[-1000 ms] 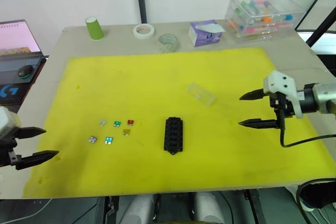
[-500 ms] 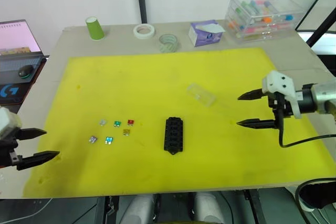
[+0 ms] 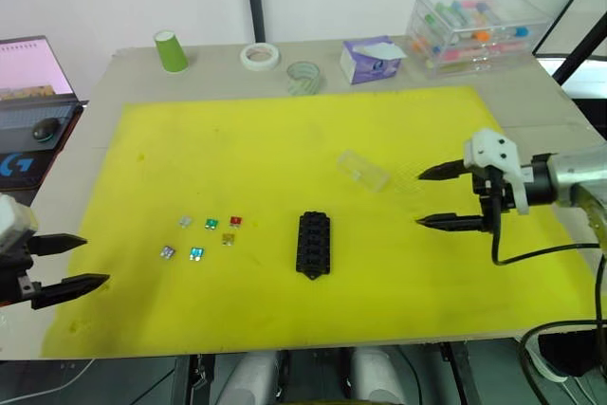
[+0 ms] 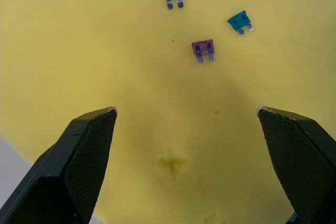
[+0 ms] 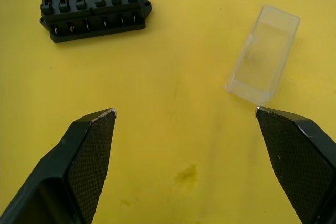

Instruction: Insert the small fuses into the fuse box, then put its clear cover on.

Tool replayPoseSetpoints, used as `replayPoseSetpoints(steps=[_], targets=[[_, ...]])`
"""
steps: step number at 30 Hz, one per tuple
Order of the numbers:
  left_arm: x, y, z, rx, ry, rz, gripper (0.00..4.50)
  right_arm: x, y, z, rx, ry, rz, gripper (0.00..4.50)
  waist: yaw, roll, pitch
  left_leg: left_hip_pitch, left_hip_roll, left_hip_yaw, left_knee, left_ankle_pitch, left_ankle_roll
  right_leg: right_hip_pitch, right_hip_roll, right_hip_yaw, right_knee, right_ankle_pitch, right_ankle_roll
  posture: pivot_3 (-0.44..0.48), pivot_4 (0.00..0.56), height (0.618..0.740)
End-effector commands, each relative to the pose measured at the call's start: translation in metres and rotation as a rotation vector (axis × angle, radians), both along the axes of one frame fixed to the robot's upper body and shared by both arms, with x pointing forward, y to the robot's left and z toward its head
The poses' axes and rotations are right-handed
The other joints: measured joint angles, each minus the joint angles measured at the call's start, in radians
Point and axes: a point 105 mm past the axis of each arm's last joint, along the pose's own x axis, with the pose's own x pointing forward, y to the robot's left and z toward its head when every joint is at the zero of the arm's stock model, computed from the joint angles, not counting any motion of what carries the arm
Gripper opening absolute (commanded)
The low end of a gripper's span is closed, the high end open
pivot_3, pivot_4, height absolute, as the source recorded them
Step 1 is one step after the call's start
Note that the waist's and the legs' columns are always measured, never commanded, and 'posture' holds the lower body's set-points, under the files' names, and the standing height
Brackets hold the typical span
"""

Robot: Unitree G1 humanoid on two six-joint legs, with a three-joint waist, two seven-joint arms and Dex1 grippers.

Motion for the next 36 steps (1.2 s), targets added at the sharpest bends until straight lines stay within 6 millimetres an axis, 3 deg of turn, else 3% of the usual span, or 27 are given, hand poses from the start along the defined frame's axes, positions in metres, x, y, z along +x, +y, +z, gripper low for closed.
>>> replayPoseSetpoints(steps=[1,5,11,15,21,25,30,36], targets=[[0.001,0.0,0.003,-0.023,-0.008,0.008,4.5,0.0,0.011,0.014,0.032,-0.045,0.037,4.48,0.0,0.0,0.0,0.0,0.0,0.0,0.0,0.0,0.0,0.0,0.0,0.0,0.0,0.0,0.0,0.0,0.15,0.74],[0.001,-0.007,-0.003,-0.074,0.021,-0.002,4.5,0.0,0.044,0.023,0.101,-0.057,0.133,4.48,-0.003,0.0,0.0,0.0,0.0,0.0,0.0,0.0,0.0,0.0,0.0,0.0,0.0,0.0,0.0,0.0,0.15,0.74],[0.0,-0.013,-0.008,-0.171,0.076,0.011,4.5,-0.001,0.077,0.032,0.148,-0.066,0.234,4.48,-0.005,-0.001,0.0,0.0,0.0,0.0,0.0,0.0,0.0,0.0,0.0,0.0,0.0,0.0,0.0,0.0,0.15,0.74],[-0.002,-0.016,-0.012,-0.225,0.118,0.02,4.5,-0.003,0.091,0.033,0.159,-0.069,0.287,4.48,-0.004,-0.001,0.0,0.0,0.0,0.0,0.0,0.0,0.0,0.0,0.0,0.0,0.0,0.0,0.0,0.0,0.15,0.74],[-0.002,-0.027,-0.022,-0.439,0.237,0.069,4.5,-0.017,0.125,0.031,0.146,-0.085,0.451,4.48,-0.008,-0.001,0.0,0.0,0.0,0.0,0.0,0.0,0.0,0.0,0.001,0.0,0.001,0.0,0.0,0.0,0.15,0.74],[0.003,-0.023,-0.027,-0.505,0.286,0.124,4.5,-0.026,0.141,0.035,0.14,-0.098,0.53,4.48,-0.017,-0.001,0.0,0.0,0.0,-0.001,0.001,0.0,0.0,-0.001,0.001,0.0,0.001,0.0,0.0,0.0,0.15,0.74],[0.009,-0.019,-0.039,-0.557,0.356,0.171,2.86,-0.029,0.163,0.033,0.139,-0.112,0.59,4.5,-0.02,-0.001,-0.001,0.0,0.0,-0.001,0.001,0.0,0.0,-0.001,0.001,0.0,0.001,0.0,0.0,0.0,0.15,0.74],[0.022,-0.023,-0.043,-0.67,0.43,0.214,2.86,-0.026,0.18,0.034,0.148,-0.13,0.619,4.5,-0.018,-0.002,-0.001,0.0,0.0,-0.001,0.001,0.0,0.0,-0.002,0.001,0.0,0.002,0.0,0.0,0.0,0.15,0.74]])
